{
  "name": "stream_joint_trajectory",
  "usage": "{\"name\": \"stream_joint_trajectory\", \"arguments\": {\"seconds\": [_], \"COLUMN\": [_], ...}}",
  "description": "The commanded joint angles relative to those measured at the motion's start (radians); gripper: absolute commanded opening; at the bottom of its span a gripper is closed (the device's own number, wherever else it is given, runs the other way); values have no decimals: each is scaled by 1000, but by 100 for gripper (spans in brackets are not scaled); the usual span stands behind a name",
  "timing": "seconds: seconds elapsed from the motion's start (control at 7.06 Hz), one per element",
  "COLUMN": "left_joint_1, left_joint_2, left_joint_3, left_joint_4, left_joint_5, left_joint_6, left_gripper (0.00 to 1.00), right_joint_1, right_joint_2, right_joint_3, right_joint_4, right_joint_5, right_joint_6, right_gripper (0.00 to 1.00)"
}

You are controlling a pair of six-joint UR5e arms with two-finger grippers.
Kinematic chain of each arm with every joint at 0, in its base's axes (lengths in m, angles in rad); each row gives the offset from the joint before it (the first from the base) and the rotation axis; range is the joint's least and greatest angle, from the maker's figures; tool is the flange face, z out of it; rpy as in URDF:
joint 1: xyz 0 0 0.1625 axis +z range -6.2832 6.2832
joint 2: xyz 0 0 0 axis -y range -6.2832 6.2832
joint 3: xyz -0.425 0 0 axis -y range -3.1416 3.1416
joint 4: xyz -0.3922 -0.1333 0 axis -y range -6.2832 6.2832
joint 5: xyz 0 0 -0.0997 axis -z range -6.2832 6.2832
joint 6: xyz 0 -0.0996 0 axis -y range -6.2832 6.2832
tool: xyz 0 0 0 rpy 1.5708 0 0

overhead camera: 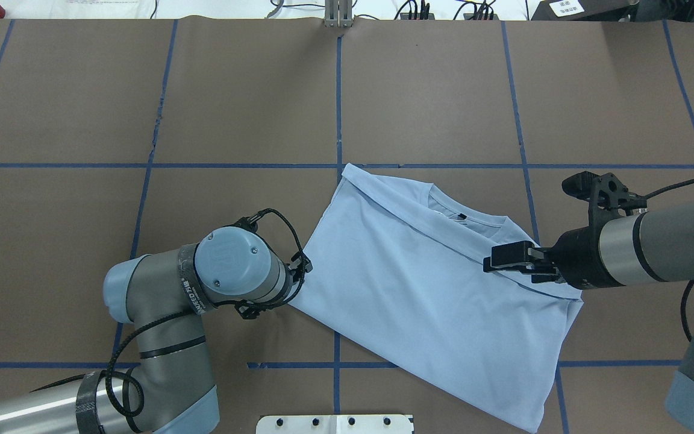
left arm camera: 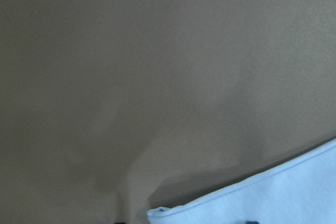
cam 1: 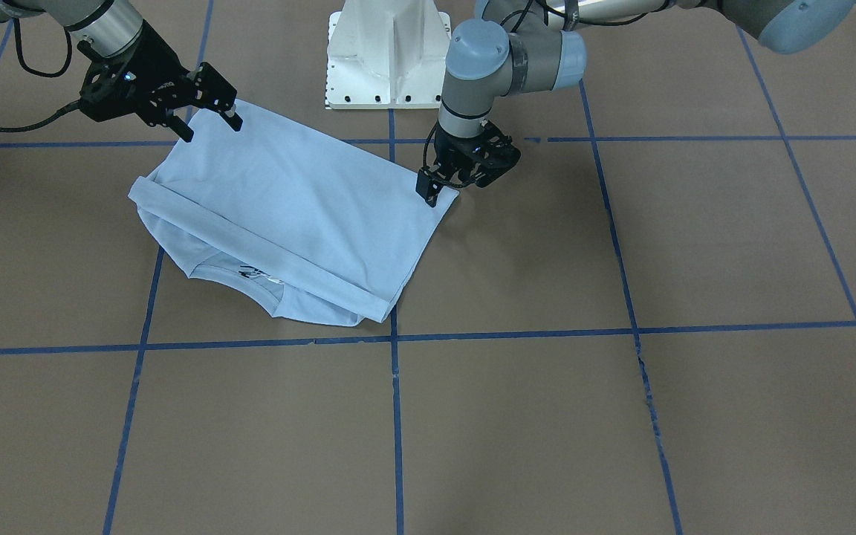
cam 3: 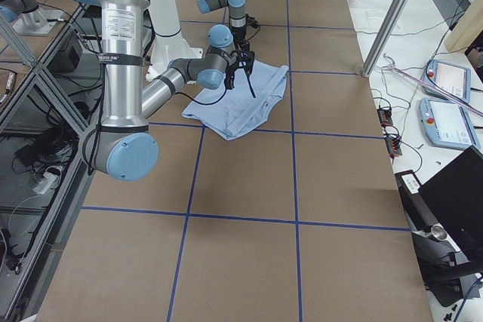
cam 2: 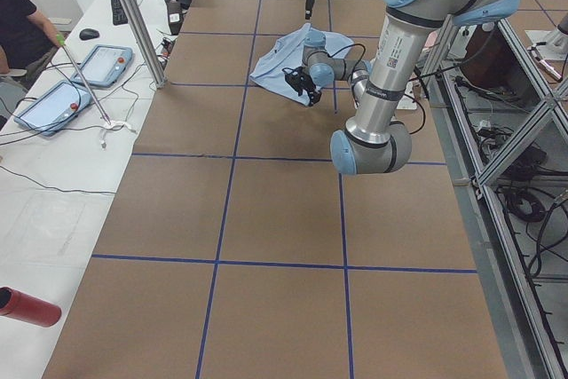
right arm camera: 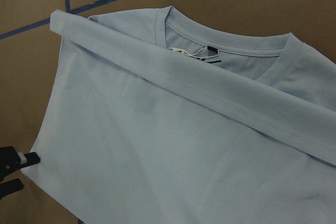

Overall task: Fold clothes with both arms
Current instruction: 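Grasp the shirt corner with the left gripper while the right gripper releases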

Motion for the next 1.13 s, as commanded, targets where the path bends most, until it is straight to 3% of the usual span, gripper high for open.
{"name": "stream_joint_trajectory", "arguments": {"seconds": [0.0, 0.43, 0.71, 0.99], "left_joint_1": [0, -12, -99, -205], "left_joint_2": [-1, -4, -4, -16], "left_joint_3": [-1, -8, 5, 93], "left_joint_4": [9, 13, 18, -2], "left_joint_5": [23, 24, 24, 27], "left_joint_6": [-2, 15, 76, 186], "left_gripper": [0, 0, 0, 0], "right_joint_1": [3, 5, 8, 8], "right_joint_2": [0, -2, -5, -3], "right_joint_3": [0, -2, -2, -2], "right_joint_4": [0, 0, 0, 0], "right_joint_5": [0, 0, 0, 0], "right_joint_6": [0, 0, 0, 0], "right_gripper": [100, 100, 100, 100]}}
